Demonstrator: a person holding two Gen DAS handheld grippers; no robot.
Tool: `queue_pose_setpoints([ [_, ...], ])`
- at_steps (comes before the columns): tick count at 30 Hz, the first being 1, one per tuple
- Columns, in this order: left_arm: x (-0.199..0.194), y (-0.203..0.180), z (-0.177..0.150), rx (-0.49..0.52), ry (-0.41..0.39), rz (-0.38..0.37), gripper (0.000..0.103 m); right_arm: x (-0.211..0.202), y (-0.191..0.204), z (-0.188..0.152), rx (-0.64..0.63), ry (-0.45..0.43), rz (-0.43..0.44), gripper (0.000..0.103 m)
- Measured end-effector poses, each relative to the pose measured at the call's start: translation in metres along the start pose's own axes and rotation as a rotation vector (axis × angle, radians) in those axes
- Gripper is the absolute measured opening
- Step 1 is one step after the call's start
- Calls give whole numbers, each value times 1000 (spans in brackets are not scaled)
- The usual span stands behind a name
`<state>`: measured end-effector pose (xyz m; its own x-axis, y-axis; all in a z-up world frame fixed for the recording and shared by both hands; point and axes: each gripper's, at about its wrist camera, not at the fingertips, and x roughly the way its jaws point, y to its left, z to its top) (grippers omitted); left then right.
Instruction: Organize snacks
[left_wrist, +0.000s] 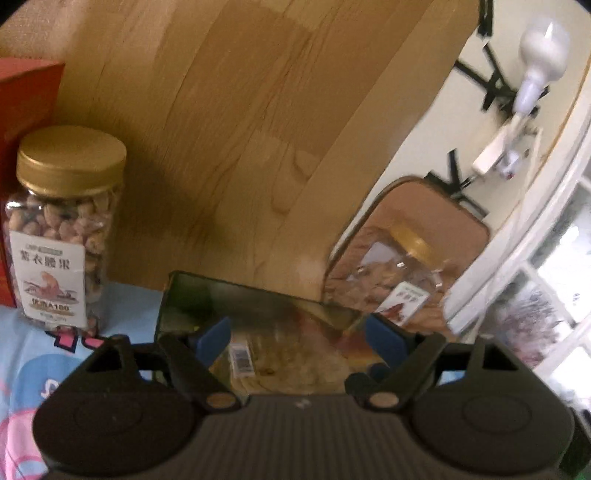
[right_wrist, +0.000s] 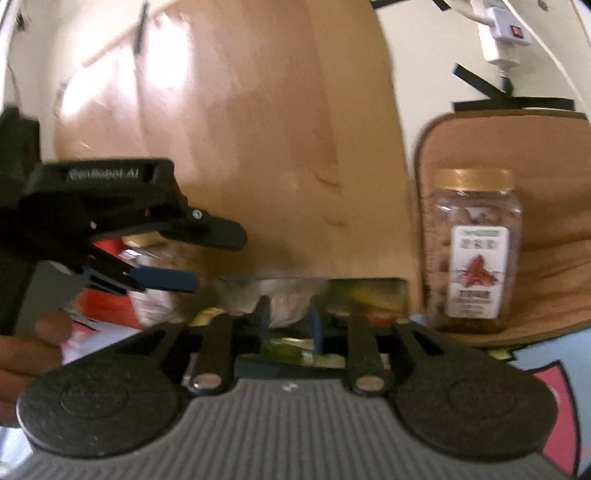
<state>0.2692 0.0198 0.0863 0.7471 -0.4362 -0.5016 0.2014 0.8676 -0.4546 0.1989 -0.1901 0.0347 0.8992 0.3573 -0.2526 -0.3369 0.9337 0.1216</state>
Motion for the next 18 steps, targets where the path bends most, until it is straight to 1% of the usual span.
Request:
queue_pose_setpoints([
  [1,3,-1,-3,4,4,11,83,1,-1,-3,-1,5,-18,36],
  [2,3,-1,-6,3,8,9,83,-2,-3,-5,7,4,-27,37],
  [4,-5,0,-15,1,14,-14,83,-11,-6,-7,27,-14,-38,40],
  [5,-10,0,-17,7,12,-19,83,-18,-7,-7,34,-25,-39,40],
  [8,-40,-3,-31,43,-6,-36,83,-40,-7,-9,66,-27,3,42],
  [10,-63,-2,-41,62,-14,-56,83,-54,-4,-16,92,8,55,46],
  [13,-105,7,-69,87,-13,-76,84,-69,5,-30,136,109,184,52],
  [15,-136,18,-90,91,-23,-60,84,-76,19,-43,140,195,276,54],
  [17,-163,32,-109,69,-35,-21,84,-80,40,-52,87,267,344,56],
  [18,-177,42,-120,43,-36,1,84,-83,52,-57,53,294,370,58],
])
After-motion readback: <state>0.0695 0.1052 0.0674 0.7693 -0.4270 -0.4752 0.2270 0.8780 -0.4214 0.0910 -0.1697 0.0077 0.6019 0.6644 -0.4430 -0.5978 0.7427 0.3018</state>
